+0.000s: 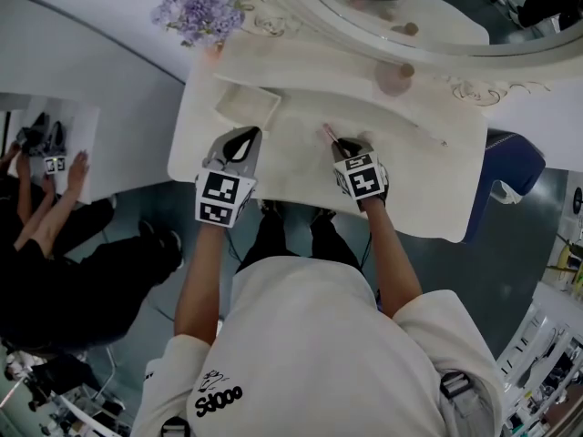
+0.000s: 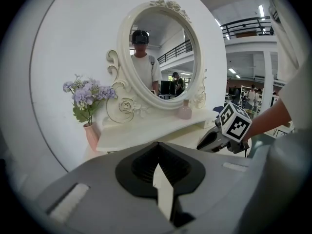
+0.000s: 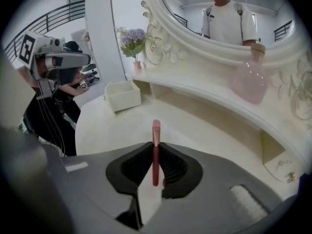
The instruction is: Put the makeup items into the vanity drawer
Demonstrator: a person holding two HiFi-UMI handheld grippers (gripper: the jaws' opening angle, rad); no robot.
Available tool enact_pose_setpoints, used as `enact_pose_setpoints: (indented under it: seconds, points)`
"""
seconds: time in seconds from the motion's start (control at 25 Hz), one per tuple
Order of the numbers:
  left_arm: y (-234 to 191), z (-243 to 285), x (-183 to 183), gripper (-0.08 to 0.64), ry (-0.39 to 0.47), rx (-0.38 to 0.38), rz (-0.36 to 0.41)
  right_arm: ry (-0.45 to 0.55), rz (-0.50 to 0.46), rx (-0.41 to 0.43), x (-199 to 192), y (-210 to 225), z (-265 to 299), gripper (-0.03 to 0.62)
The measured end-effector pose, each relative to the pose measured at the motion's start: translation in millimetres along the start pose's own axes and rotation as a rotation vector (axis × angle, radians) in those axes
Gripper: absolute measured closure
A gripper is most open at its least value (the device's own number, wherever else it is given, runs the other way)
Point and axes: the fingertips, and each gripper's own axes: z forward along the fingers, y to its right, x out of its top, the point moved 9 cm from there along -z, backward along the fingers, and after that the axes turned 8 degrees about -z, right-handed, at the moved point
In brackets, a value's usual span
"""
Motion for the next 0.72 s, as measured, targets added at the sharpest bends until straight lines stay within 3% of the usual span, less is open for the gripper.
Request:
enact_pose_setpoints:
  seconds: [0.36,0.72]
  points:
    - [-35.6,-27.1,4.1,0.540,0.054,0.097,-0.065,0.113,-0.132,0.115,90.0,-19.6,-14.2,0.545]
    - [-78.5,-49.1,-5.0,0.540,0.077,0.171,-0.115,0.067,-0.233,0.192,151.0,-52.0,26.5,0.545]
